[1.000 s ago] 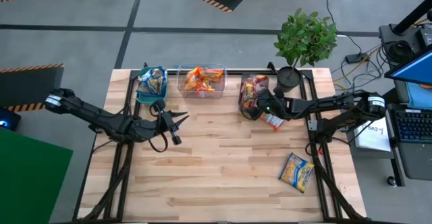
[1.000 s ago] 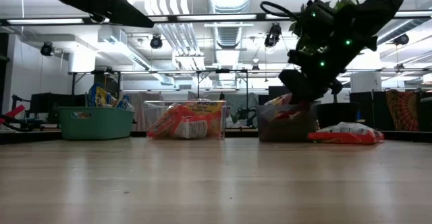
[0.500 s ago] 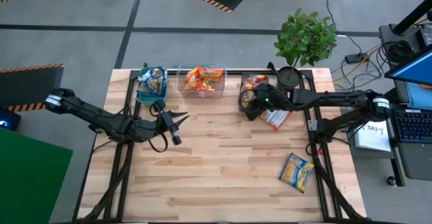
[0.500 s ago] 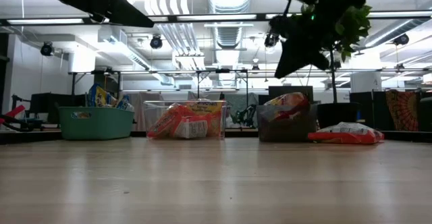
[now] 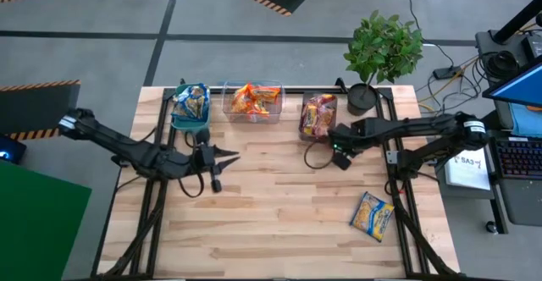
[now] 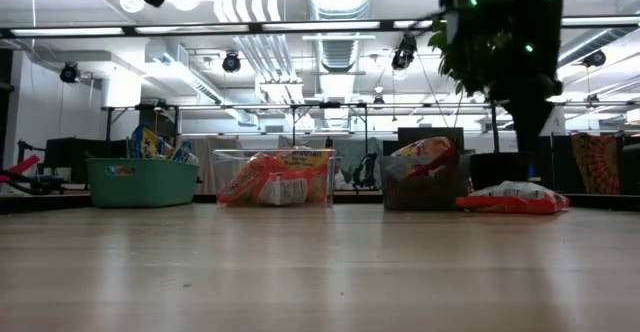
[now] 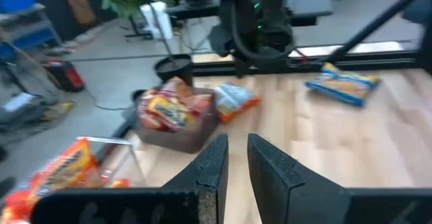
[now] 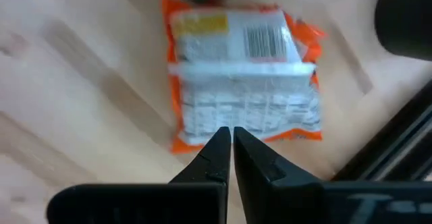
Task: Sort Maruchan noodles
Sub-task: Put the orange noodle pack into the transparent bin
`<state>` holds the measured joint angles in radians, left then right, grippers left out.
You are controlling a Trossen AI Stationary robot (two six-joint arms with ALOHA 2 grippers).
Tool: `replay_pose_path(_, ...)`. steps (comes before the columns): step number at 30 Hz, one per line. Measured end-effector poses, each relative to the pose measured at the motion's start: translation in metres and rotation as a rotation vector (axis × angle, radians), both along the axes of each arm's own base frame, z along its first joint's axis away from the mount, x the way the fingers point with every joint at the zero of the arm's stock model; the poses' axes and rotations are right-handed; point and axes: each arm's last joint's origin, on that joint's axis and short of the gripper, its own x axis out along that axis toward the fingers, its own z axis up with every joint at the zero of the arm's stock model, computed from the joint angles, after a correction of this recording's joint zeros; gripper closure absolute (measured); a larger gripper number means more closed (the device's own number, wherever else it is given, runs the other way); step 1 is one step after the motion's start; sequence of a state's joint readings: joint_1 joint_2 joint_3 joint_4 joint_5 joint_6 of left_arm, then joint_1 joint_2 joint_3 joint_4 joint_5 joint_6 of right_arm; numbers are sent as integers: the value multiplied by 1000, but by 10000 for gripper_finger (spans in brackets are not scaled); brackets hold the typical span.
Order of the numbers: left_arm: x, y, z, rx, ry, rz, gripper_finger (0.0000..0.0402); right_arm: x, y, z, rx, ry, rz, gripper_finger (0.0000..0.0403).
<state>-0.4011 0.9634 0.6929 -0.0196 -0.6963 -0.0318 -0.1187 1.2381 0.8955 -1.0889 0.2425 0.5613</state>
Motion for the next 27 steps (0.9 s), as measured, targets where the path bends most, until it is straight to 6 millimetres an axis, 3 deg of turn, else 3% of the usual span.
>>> replay_pose_path(8, -8, -17, 17, -45, 21, -77, 361, -12, 0, -29, -71, 50, 9, 394)
replay_pose_path(19, -9, -21, 17, -41, 23, -98, 361, -16, -2, -62, -157, -48, -23, 394)
replay_pose_path(24, -9, -21, 17, -37, 24, -98, 361, -18, 0, -74, -101, -104, -35, 394)
replay_pose_path(27, -9, -21, 17, -34, 25, -98, 361, -9, 6, -75, -15, -229, -55, 394)
